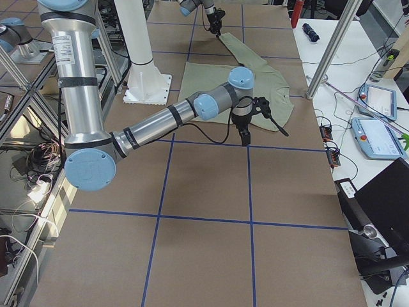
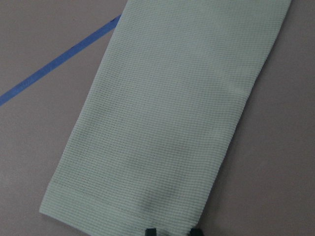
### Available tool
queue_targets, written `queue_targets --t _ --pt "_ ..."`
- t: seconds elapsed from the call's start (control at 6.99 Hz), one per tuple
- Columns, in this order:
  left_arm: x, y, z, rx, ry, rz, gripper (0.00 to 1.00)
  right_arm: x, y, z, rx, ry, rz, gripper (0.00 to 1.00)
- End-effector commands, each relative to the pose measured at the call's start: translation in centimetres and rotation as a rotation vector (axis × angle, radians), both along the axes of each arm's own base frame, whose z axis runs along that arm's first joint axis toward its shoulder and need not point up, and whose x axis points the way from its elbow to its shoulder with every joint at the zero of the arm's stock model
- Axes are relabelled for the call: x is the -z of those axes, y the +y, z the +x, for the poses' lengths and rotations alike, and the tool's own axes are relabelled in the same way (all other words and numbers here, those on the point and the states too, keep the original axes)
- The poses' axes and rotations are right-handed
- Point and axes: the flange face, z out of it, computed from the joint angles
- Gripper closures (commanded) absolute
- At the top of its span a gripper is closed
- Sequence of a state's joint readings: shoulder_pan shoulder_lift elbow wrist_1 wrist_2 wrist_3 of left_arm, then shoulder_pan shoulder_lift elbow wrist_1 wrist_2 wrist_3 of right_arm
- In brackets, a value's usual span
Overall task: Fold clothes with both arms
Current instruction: 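Lower the left gripper to the cuff of the other sleeve, then grasp the cuff with the left gripper and fold it across the shirt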
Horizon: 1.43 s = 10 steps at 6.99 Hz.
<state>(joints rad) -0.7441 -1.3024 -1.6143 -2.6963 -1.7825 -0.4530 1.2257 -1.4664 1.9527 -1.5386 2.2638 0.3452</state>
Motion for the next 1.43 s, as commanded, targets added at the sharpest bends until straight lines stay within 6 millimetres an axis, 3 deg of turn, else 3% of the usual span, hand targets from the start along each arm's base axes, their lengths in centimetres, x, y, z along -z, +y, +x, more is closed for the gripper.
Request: queue_targets --t 0.0,0.14,0.29,0.43,0.57,0.72,1.0,1.15,1.29 --pt "0.9 -0.1 0.1 -0.006 0.012 0.018 1.00 0.1 -0.1 0.0 -0.001 -0.001 0.001 0.00" --pt "3.6 -0.6 0.3 0.000 0.047 0.060 1.00 0.1 -0.1 0.0 -0.001 -0.001 0.001 0.00" --pt "8.1 -2.1 0.7 0.019 0.113 0.121 1.00 0.0 -0.1 0.0 -0.001 0.000 0.000 0.00" --pt "12.8 -6.5 -0.1 0.098 0.175 0.186 1.00 0.0 -0.1 0.1 -0.003 0.000 -0.002 0.00" --pt "16.8 -10.6 0.6 0.138 0.170 0.183 1.00 0.0 -0.2 0.2 -0.004 0.000 0.000 0.00" --pt "22.2 -14.6 2.8 0.160 0.165 0.168 1.00 0.0 -0.2 0.3 -0.006 0.000 -0.002 0.00" --pt "33.1 -19.7 7.0 0.205 0.200 0.098 1.00 0.0 -0.2 0.5 -0.010 0.000 -0.002 0.00" --pt "39.2 -22.0 9.2 0.243 0.236 0.035 1.00 0.0 -0.2 0.6 -0.013 0.000 -0.003 0.00" --pt "44.0 -22.8 10.9 0.276 0.304 -0.013 1.00 0.0 -0.2 0.6 -0.013 -0.001 -0.001 0.00"
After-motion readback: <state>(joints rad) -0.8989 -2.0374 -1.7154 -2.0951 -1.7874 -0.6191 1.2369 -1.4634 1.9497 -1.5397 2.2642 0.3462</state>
